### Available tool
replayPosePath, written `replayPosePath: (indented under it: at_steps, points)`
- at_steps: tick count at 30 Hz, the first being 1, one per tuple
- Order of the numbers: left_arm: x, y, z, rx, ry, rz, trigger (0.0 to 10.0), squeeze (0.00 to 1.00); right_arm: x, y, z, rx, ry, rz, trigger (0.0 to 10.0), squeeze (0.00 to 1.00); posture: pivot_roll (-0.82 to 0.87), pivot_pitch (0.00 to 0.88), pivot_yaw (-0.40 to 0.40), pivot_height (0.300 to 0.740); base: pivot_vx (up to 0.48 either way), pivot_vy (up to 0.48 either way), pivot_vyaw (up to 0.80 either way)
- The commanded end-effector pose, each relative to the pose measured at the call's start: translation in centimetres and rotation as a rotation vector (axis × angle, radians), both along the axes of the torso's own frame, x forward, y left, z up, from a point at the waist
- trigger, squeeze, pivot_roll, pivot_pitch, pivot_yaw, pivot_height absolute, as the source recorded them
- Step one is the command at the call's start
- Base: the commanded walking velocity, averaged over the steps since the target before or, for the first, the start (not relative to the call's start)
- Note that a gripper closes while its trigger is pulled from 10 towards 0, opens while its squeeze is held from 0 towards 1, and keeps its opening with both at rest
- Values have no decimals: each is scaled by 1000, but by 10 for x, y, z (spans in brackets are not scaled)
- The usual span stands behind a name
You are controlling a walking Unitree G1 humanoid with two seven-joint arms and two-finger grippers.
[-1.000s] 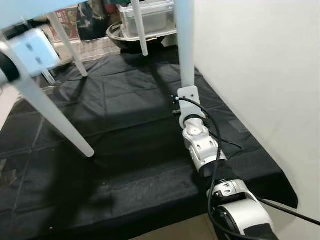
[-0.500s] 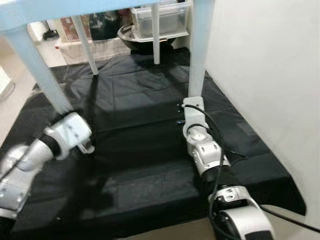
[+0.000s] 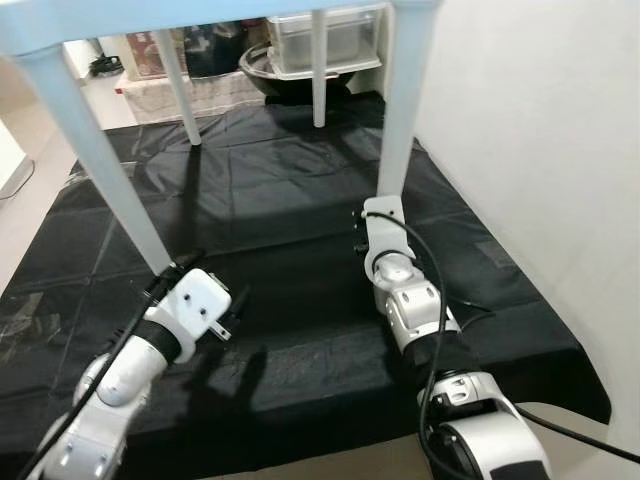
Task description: Building children table
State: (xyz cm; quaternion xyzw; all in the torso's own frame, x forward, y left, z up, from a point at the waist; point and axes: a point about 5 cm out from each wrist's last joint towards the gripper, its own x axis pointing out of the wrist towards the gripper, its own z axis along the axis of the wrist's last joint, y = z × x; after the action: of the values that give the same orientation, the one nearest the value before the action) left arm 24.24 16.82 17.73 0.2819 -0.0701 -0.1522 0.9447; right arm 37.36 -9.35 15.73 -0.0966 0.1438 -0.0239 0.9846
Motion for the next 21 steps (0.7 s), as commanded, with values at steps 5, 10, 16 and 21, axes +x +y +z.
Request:
replayPosePath:
  at_steps: [5, 10, 16, 21]
  points:
    - [-12, -5, -7, -67, 14, 83, 10000, 0, -7, 7, 8, 60, -104, 97, 10000, 1000, 40, 92, -9, 734, 0, 0, 0]
    - [-25, -7, -20, -178, 43, 213, 10000, 0, -25, 5, 8, 112, -180, 209, 10000, 0, 27, 89, -11, 734, 0, 0, 0]
    - [-45, -13, -39, -286, 114, 304, 10000, 0, -51, 4, -2, 121, -208, 385, 10000, 0, 22, 86, -13, 734, 0, 0, 0]
    - [-53, -18, -45, -341, 142, 334, 10000, 0, -68, 5, -9, 131, -234, 490, 10000, 0, 12, 82, -24, 734, 0, 0, 0]
